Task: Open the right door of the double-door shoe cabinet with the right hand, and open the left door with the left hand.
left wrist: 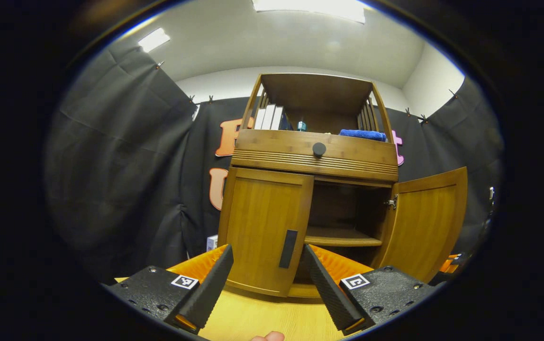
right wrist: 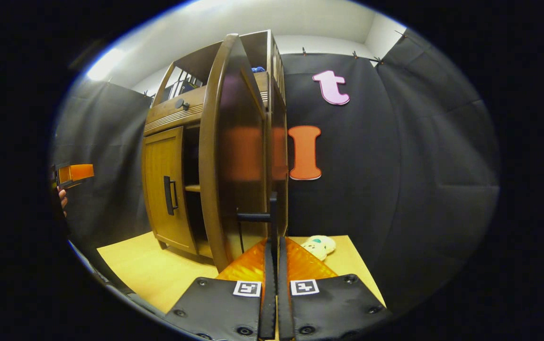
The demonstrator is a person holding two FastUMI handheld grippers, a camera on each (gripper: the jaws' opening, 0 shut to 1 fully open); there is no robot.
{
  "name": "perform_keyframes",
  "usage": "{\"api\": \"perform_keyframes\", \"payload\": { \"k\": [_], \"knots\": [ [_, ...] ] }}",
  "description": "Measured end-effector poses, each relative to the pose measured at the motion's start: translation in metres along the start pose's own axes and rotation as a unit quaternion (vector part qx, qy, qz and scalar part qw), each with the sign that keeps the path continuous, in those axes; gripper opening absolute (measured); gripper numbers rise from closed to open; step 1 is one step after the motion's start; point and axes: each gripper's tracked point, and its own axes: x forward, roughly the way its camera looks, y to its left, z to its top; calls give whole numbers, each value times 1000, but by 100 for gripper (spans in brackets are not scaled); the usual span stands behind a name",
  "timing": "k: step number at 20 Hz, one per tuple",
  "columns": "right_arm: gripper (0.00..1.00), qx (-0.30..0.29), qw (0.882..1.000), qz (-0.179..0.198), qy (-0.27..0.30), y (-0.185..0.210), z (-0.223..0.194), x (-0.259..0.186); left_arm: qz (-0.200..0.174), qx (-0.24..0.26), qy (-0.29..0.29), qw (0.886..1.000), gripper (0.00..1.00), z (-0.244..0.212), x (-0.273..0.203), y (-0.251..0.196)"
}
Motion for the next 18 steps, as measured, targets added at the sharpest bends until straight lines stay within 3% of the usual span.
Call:
{"api": "perform_keyframes", "payload": {
  "k": [4,8,9,18],
  "knots": [
    [9,0,999,-50,-2,-3,-14,-34,-41,-2,16,999,95,-16,35,-20],
    [9,31,996,-84,-20,-1,4,-65,-79,0,36,996,92,-32,69,-38],
    [9,38,994,-95,-23,-1,8,-73,-85,4,36,996,95,-34,80,-39],
    [8,42,987,-145,-50,56,35,-105,-100,20,23,994,92,-62,181,-33]
  ]
}}
